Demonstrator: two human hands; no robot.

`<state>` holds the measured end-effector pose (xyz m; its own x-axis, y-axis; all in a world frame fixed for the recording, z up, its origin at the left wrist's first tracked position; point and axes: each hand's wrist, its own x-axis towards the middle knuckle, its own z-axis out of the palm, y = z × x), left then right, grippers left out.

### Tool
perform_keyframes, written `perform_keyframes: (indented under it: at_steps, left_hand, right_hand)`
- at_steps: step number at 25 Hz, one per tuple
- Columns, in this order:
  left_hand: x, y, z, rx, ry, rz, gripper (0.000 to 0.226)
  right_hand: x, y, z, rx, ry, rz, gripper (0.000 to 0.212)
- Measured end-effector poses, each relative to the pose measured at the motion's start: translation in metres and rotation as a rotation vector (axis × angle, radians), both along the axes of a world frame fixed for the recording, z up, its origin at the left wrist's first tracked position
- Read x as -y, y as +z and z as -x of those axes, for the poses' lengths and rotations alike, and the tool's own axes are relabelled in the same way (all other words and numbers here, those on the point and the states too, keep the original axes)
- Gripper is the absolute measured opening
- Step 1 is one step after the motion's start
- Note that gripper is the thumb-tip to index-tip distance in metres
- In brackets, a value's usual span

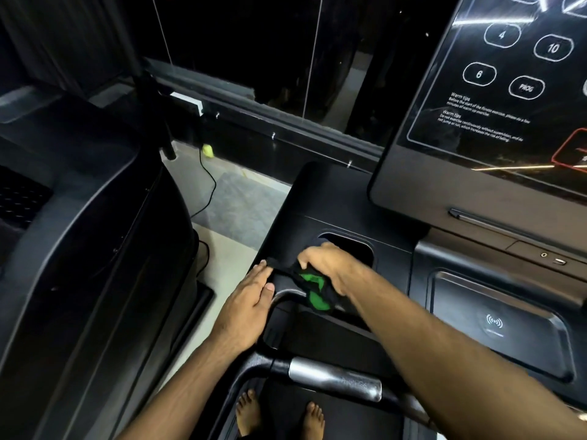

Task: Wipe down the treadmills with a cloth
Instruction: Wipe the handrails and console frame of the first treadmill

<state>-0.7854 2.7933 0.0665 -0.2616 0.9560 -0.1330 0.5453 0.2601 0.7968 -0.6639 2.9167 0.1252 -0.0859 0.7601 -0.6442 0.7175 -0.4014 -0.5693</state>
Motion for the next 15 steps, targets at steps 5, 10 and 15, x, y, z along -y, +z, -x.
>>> perform_keyframes:
  at_steps: [5,10,15]
  left_hand:
    - [-0.007,0.001,-0.002,-0.021,-0.004,-0.002,0.045]
    - [-0.004,0.002,-0.007,-0.057,-0.012,0.024,0.046]
    - [-0.002,0.0,-0.015,-0.073,0.017,0.004,0.046]
  right_hand:
    - [-0.01,0.03,-0.034,0.348,0.843,0.041,0.025]
    - [-0.029,0.029,-0.069,0.862,1.75,-0.443,0.035]
    - [-0.066,0.014,-0.087,0.618,2.11,-1.236,0.055]
